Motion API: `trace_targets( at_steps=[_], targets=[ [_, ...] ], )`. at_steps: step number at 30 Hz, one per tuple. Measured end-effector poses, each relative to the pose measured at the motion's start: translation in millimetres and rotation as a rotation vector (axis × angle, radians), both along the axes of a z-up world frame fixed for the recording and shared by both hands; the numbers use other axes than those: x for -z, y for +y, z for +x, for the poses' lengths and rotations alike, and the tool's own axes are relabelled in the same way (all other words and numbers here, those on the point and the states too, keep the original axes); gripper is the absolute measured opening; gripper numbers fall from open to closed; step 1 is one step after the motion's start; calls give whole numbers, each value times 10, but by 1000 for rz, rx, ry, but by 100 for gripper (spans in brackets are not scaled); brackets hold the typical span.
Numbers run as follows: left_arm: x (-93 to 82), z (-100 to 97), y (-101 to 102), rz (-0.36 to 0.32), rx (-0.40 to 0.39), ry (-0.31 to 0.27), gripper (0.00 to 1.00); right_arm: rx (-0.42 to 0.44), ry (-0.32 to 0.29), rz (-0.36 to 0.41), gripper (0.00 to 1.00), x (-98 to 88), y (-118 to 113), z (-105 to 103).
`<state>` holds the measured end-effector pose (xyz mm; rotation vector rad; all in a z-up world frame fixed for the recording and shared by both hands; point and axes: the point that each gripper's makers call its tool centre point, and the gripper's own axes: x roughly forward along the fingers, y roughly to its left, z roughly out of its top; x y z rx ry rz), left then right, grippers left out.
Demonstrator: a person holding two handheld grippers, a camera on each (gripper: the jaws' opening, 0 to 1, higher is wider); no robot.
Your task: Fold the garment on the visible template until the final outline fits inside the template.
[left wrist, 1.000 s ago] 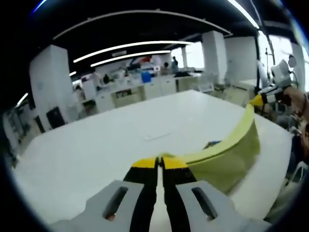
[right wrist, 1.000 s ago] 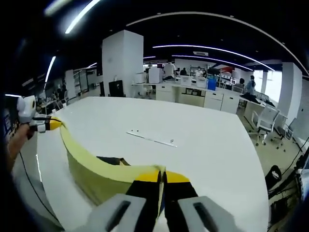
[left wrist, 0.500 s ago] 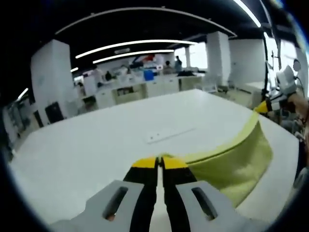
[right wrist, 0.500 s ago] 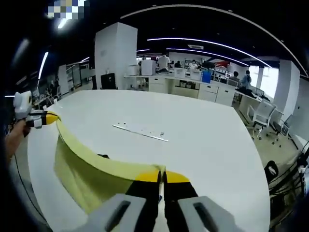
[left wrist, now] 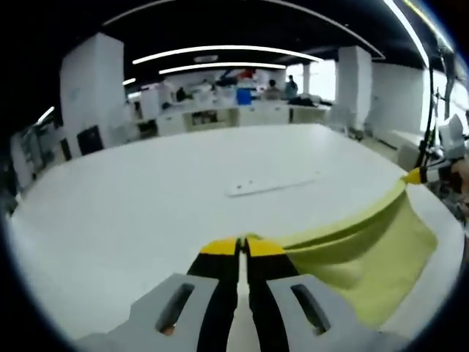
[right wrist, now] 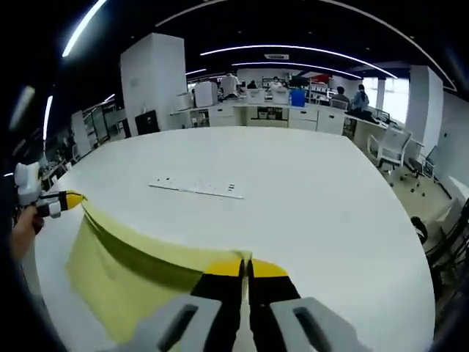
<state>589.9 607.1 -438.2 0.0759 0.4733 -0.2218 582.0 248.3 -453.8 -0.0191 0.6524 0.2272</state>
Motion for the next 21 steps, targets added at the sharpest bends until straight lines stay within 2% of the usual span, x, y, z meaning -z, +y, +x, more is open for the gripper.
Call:
trace_targets(
  at_steps=[5, 10, 21],
  targets=[
    [197, 55, 2, 7, -17, 27, 0, 12, 41, -7, 0, 254, -6, 40],
    [370, 84, -1, 11, -31, 54, 0, 19, 68, -17, 0, 425, -21, 50],
    [625, 124, 50, 34, -58, 92, 0, 20, 110, -39, 0, 696, -20, 67]
  ],
)
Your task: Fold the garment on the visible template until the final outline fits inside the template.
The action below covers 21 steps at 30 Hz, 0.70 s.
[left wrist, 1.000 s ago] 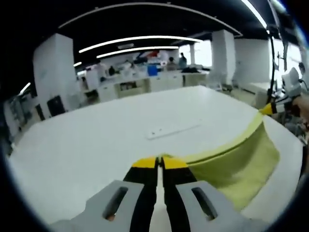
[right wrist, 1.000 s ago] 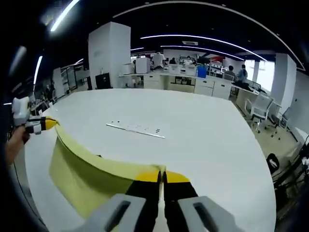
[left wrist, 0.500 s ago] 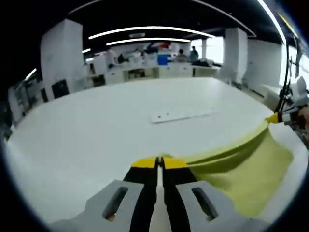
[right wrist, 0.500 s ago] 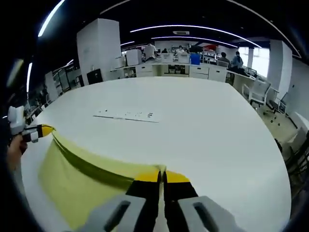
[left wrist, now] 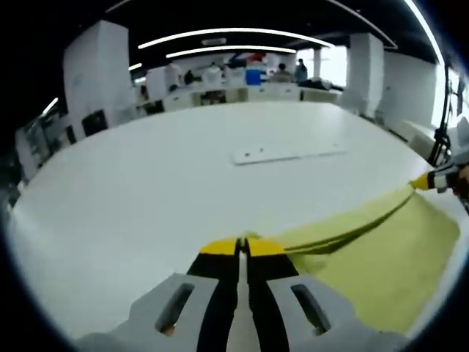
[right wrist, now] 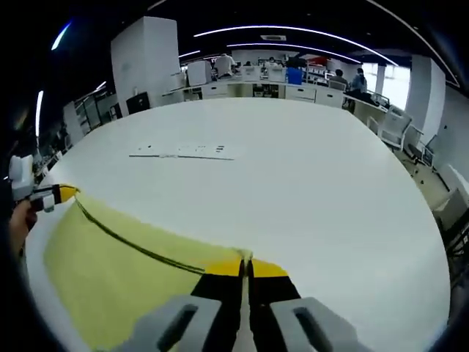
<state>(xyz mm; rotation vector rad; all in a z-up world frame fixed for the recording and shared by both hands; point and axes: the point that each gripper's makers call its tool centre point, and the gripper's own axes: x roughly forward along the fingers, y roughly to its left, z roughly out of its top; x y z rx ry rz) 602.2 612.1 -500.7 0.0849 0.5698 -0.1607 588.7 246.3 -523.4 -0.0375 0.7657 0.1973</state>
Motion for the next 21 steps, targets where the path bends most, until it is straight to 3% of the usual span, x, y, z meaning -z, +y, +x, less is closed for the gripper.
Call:
trace_targets(
  at_steps=[5, 9, 12, 16, 19, 21],
  targets=[
    [49, -5, -3, 10, 9, -7, 0, -32, 14, -7, 0, 58, 48, -9],
    [32, -39, -40, 36, 71, -12, 3, -34, 12, 0, 3, 34, 38, -26],
    [-13, -55, -87, 32, 120, -30, 15, -53, -4, 14, 15, -23, 25, -22],
    [-40, -129, -199, 21, 240, -36, 25, -143, -4, 21, 20, -49, 84, -85],
    [26, -162, -174, 99, 293, -23, 31, -175, 7, -8, 22, -11, 60, -142],
    [105, -156, -156, 144, 315, -7, 34, -190, 5, -67, 24, 40, -8, -136]
  ],
)
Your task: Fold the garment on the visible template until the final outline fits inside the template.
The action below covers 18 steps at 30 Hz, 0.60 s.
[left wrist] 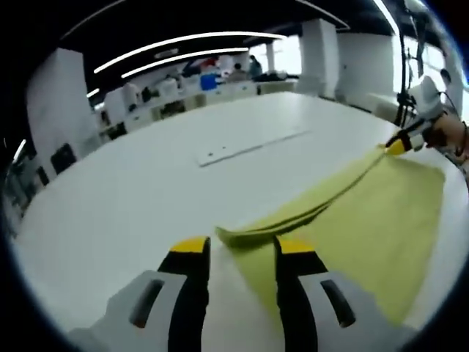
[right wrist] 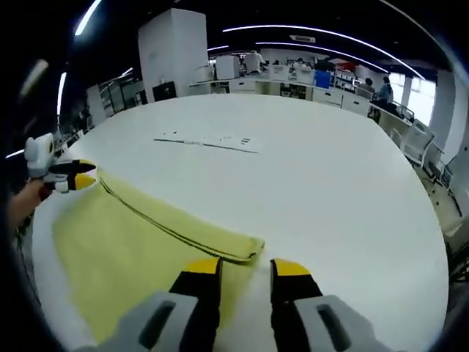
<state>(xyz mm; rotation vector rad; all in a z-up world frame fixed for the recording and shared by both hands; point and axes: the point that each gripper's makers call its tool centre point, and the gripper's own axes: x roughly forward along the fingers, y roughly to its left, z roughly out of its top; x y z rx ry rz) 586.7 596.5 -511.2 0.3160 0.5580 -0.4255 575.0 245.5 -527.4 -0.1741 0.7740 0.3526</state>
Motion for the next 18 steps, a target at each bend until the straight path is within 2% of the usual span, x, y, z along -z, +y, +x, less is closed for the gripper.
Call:
trace_targets(
  at_steps=[3, 4, 5, 6, 9, 12, 15, 18],
  targets=[
    [121, 45, -20, 14, 13, 13, 38, -24, -39, -26, 27, 25, 7, 58],
    [159, 69, 0, 21, 7, 23, 38, -22, -31, -25, 27, 45, 12, 62],
    [120, 110, -3, -15, -6, 9, 38, -20, -29, -25, 27, 57, 14, 78],
    [129, 115, -1, -12, -10, 16, 38, -18, -36, -24, 27, 63, 12, 102],
    [110, 197, 25, -14, -40, -3, 40, 37, -74, -14, 27, 28, -35, 210],
    [65, 285, 36, -79, -97, -16, 42, 150, -134, -15, 26, -36, -166, 344],
    [9, 348, 114, -92, -160, -32, 48, 225, -137, 46, 28, -61, -200, 390],
    [-51, 375, 162, -129, -202, -39, 50, 242, -132, 72, 30, -84, -219, 407]
  ],
)
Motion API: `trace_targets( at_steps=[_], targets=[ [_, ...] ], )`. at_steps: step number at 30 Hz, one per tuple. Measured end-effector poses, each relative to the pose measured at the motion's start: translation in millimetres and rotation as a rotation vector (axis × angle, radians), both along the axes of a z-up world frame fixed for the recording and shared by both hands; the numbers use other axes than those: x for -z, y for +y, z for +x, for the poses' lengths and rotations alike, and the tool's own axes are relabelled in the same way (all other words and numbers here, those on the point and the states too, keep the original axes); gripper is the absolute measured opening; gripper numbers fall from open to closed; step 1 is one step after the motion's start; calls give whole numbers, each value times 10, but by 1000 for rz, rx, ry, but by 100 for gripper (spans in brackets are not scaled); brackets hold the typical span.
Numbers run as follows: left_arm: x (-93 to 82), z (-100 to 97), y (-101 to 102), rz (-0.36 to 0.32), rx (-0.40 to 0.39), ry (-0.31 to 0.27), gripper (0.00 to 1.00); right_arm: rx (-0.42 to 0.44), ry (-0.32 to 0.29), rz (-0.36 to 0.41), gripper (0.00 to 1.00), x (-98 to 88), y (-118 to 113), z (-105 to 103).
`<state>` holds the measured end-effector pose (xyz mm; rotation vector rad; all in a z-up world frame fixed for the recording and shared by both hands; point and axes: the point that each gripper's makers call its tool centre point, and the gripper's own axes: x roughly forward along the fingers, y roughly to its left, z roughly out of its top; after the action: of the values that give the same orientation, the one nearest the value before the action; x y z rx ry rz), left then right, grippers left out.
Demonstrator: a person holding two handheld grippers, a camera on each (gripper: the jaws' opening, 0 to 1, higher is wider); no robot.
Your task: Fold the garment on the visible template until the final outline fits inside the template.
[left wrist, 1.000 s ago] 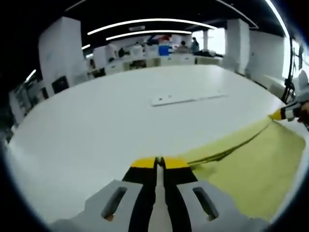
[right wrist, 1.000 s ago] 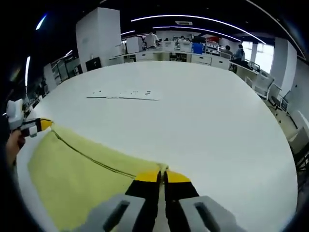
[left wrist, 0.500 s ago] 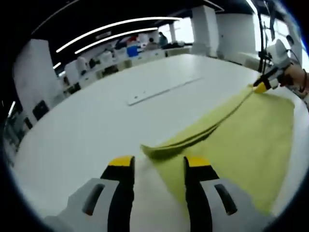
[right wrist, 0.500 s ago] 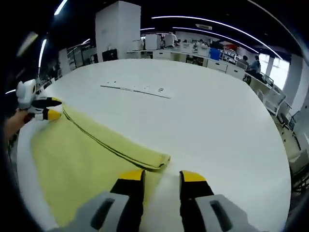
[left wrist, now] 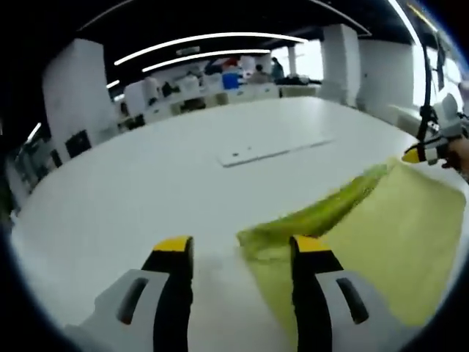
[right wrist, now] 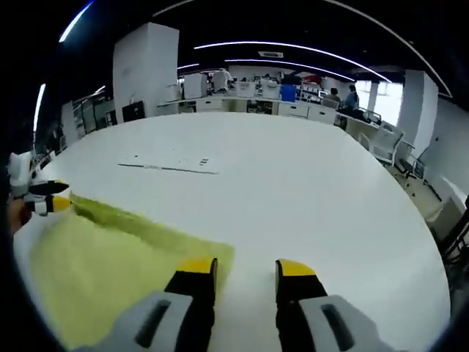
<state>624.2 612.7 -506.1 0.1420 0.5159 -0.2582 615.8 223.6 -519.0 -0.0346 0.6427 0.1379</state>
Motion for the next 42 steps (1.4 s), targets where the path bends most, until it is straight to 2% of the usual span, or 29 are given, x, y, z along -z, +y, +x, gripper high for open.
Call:
trace_targets(
  at_steps=[5, 7, 12, 16, 20, 24, 32, 42],
  targets=[
    [-90, -42, 53, -36, -38, 1, 57, 0, 10, 41, 37, -66, 29, -32],
    [-131, -74, 49, -69, -46, 7, 59, -4, 45, 47, 38, -76, 31, -86],
    [-272, -147, 27, -126, -48, 2, 63, -5, 73, 112, 48, -152, 70, -180],
    [-355, -213, 20, -122, -35, -1, 66, -39, 86, 127, 51, -210, 130, -264],
    [-374, -366, 29, -101, -12, 28, 67, -102, 104, 128, 57, -281, 224, -393],
    [-406, -510, 32, -90, 10, 47, 66, -161, 132, 135, 58, -340, 323, -560],
    [-523, -766, -70, -46, 108, 26, 66, -231, 153, 124, 58, -476, 453, -874],
    [-548, -1095, -139, -88, 172, 31, 68, -264, 158, 128, 57, -530, 530, -1178]
  ],
)
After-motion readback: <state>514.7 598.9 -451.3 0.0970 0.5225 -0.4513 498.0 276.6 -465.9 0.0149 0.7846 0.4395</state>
